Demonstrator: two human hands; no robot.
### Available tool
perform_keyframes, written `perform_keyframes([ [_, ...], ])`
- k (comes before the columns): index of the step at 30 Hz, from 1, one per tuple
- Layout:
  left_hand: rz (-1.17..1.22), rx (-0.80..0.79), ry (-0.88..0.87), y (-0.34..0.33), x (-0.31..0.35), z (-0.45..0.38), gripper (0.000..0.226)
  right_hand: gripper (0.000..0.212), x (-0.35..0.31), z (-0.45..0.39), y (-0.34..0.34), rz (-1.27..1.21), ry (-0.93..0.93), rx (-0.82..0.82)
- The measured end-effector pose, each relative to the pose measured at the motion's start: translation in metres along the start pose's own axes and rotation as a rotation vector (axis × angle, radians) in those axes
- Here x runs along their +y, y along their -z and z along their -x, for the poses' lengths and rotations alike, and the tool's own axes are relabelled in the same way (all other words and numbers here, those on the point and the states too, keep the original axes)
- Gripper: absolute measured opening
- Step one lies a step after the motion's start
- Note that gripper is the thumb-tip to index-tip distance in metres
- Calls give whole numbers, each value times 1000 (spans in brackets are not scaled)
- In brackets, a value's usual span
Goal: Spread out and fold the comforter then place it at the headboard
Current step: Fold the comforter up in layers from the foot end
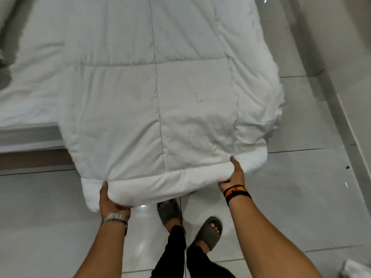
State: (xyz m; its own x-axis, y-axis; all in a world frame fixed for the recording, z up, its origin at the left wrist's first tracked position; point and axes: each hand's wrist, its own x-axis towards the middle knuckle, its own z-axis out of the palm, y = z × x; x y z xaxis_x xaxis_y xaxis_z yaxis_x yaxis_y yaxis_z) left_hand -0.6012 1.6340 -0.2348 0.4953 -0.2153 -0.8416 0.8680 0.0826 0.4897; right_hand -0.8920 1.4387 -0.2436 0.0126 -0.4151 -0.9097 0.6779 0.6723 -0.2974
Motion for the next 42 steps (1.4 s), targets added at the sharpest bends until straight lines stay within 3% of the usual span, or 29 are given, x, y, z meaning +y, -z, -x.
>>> perform_keyframes([
  [3, -21, -48, 57, 2, 28, 71, 28, 70, 2, 55, 14, 2, -47, 20],
  [5, -41, -92, 46, -4, 42, 102, 28, 93, 13, 82, 13, -2, -164, -16],
  [10, -44, -72, -7, -16, 55, 120, 24, 124, 65, 94, -15, -64, -286, -203],
  [14, -85, -40, -24, -2, 46, 96, 22, 114, 87, 66, -38, -160, -147, -169],
  [20, -96, -16, 15, 10, 35, 75, 26, 103, 58, 35, -13, -143, -120, -311],
  [24, -69, -6, 35, -1, 43, 91, 40, 64, 9, 51, 22, -96, 8, -143],
  [28, -25, 48, -14, -29, 69, 139, 28, 45, -50, 109, 15, 42, 127, 10],
  [30, 17, 80, -64, -50, 85, 170, 48, 53, -70, 145, -9, 77, 329, 243],
  [32, 81, 72, -91, -78, 104, 193, 60, 65, -88, 181, -46, 100, 504, 360],
  [37, 133, -90, -185, -180, 170, 196, 34, 89, -144, 201, -168, 231, 697, 263],
  [42, 104, -234, -327, -317, 250, 152, 43, 100, -211, 170, -322, 374, 759, 75],
])
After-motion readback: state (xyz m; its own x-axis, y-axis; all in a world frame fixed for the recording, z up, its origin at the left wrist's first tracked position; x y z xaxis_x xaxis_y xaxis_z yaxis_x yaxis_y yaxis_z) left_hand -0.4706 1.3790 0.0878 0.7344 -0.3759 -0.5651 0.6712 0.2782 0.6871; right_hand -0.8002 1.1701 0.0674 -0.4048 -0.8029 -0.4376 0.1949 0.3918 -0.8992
